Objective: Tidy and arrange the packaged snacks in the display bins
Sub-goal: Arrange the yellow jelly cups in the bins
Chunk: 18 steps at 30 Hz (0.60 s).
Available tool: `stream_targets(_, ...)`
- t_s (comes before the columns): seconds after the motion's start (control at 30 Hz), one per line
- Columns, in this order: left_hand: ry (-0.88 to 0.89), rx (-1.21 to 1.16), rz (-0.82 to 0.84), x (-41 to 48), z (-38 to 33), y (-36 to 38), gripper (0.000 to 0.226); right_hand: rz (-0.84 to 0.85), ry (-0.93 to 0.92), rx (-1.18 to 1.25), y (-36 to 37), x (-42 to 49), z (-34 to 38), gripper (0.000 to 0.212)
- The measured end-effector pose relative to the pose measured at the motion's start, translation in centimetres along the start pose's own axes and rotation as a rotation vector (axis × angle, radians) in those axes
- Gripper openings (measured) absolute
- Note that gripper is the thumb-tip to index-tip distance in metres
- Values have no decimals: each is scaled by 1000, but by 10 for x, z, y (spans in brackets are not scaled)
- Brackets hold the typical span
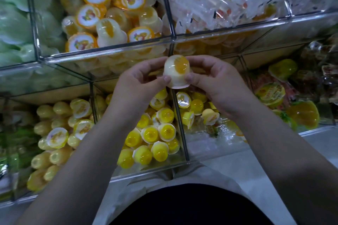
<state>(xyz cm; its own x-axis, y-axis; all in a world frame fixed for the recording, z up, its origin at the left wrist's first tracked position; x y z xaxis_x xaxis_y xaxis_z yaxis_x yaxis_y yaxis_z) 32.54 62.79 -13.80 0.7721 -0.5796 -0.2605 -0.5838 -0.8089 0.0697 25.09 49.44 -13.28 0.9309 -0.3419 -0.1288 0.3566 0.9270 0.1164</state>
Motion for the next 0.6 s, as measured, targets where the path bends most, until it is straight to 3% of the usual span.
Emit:
stream_targets(0.43, 279, 254, -104, -15, -78, -45, 35, -41, -240, -129, 47, 21, 52, 31)
stream_targets(0.6, 443, 523, -207, -10, -101, -53, 37, -99, -355, -307, 63, 34, 75, 34)
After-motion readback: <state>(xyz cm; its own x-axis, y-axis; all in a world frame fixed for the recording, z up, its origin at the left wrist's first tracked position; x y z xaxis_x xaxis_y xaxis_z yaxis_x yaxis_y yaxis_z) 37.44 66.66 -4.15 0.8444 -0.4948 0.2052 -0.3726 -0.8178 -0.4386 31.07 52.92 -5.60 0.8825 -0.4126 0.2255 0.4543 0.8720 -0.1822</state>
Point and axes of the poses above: each hand's wrist, its own x-axis towards the middle knuckle, its own y-axis out of the palm, z = x × y, the point moved 10 cm from there along x, towards the middle knuckle, and after that the axes turned 5 degrees about -y, right-handed, at the moved point
